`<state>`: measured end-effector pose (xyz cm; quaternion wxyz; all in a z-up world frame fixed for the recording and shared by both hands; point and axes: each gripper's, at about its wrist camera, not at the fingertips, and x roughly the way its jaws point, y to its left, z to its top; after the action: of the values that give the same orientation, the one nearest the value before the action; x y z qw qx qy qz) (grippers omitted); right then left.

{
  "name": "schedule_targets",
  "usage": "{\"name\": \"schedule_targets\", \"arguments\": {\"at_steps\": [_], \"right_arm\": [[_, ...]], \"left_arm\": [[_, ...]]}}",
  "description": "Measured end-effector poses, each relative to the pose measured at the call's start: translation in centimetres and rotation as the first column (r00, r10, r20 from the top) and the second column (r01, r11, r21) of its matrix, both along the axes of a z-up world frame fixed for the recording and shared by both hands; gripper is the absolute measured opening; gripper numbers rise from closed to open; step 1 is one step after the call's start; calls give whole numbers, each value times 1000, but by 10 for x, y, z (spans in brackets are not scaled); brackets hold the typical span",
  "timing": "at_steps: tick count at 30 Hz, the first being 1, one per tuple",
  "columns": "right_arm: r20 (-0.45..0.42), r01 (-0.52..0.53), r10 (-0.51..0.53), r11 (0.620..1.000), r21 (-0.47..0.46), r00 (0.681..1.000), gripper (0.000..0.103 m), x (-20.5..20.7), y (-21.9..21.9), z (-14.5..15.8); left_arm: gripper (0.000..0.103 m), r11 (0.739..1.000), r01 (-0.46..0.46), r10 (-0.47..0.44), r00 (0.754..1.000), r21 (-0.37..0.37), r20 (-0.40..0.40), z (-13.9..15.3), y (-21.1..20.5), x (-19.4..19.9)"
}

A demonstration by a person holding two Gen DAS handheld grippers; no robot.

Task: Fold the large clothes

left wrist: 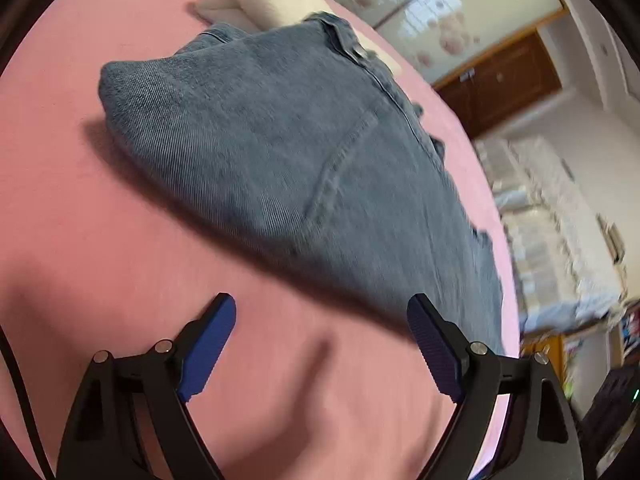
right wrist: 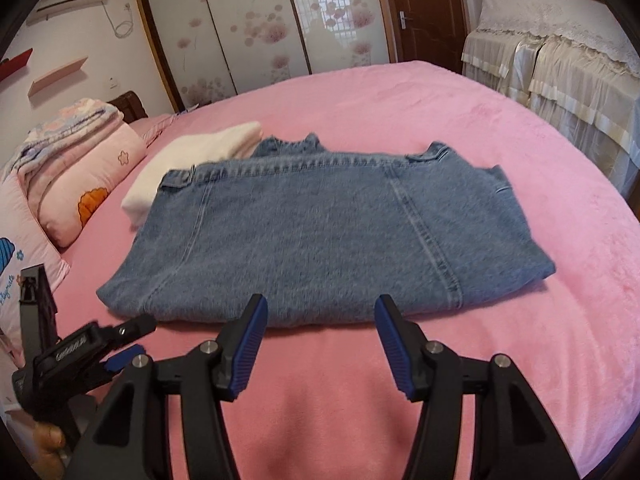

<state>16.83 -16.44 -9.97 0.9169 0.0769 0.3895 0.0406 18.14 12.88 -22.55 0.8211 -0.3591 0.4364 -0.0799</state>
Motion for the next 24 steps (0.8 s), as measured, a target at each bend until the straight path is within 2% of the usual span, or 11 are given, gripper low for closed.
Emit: {"name": "schedule_targets", "arguments": {"at_steps": [4,12,14,16,18,20,22,24], "right_arm": [[-5,-22,22,999,-24,1000,56,8,7,-10],[26,-42,44,997,-65,999,56,37,17,-20],[28,-49,51,996,-70,998,56,48,19,-20],[37,-53,56,995,-89,998,56,59,21,-20],[47,-61,67,991,-120,997,53,70,26,-19],[51,-75,84,986,-150,995,47,84,31,-18],[51,-88,98,982,-167,994,30,98,36,-20],[40,-98,107,977,-190,993,17,113,41,-23]], "left_arm": [[86,999,-42,42,997,3,66,-5,4,24],[86,991,-135,136,987,-7,85,-16,11,73],[73,987,-160,158,984,11,77,-13,16,79],[43,982,-177,173,983,63,58,-8,17,85],[27,980,-166,160,985,111,58,-3,16,88],[22,981,-146,137,987,126,79,3,15,89],[19,978,-130,115,988,160,100,10,10,89],[18,975,-123,104,988,186,110,16,7,86]]}}
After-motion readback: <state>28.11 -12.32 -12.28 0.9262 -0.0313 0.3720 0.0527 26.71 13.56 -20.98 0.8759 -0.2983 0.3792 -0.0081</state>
